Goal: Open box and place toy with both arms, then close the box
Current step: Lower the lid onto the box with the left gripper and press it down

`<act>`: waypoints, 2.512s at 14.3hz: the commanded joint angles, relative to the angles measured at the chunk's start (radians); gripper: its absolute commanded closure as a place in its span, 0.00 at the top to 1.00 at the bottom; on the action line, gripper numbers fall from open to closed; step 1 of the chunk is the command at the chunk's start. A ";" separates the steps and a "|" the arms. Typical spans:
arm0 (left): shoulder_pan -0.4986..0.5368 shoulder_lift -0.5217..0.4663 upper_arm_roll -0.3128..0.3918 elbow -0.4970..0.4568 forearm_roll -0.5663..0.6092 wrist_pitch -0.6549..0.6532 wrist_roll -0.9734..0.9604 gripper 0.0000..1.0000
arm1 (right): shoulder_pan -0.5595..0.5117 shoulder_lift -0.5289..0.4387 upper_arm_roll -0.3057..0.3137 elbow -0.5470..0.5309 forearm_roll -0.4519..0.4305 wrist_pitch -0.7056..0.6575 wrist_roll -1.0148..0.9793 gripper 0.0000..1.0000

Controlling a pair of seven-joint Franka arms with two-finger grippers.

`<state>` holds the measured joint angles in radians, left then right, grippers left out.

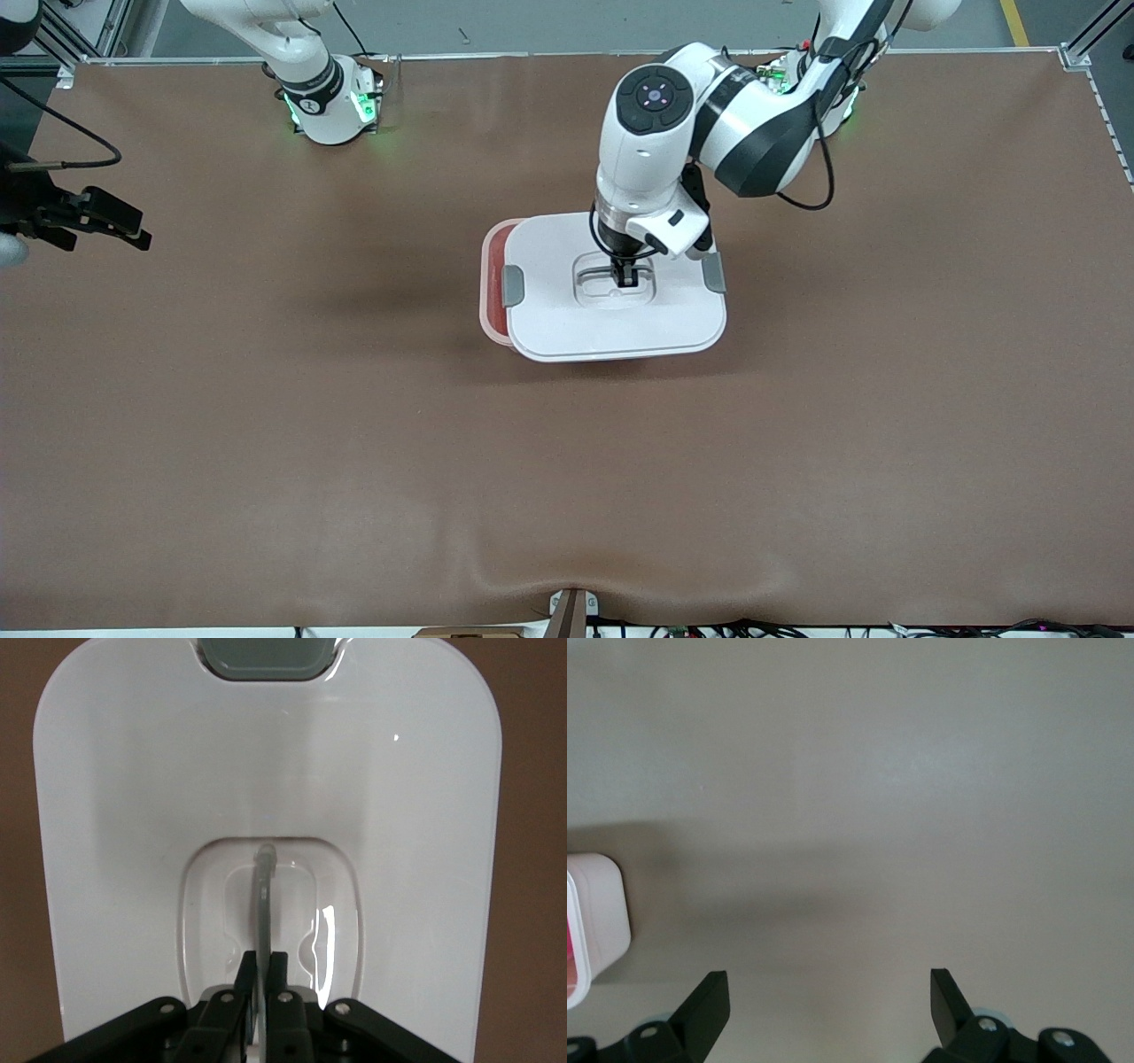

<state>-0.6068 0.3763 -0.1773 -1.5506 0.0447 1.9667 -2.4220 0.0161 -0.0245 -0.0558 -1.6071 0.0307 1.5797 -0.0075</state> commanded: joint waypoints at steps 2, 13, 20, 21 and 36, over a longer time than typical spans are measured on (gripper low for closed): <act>-0.045 0.038 0.004 0.012 0.021 0.043 -0.066 0.00 | -0.001 0.006 -0.007 0.053 0.015 -0.023 0.011 1.00; -0.103 0.104 0.004 -0.003 0.023 0.095 -0.069 0.00 | 0.005 0.002 -0.006 0.093 0.003 -0.204 0.011 1.00; -0.113 0.104 0.004 -0.036 0.044 0.106 -0.069 0.00 | 0.002 0.003 -0.010 0.084 0.003 -0.084 0.011 1.00; -0.113 0.104 0.004 -0.037 0.044 0.109 -0.069 0.00 | 0.002 0.003 -0.010 0.084 0.003 -0.084 0.011 1.00; -0.103 0.121 0.006 -0.051 0.044 0.150 -0.065 0.00 | 0.002 0.008 -0.009 0.085 0.005 -0.089 0.011 1.00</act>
<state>-0.7094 0.4920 -0.1726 -1.5936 0.0678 2.0904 -2.4744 0.0206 -0.0184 -0.0650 -1.5286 0.0304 1.4931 -0.0055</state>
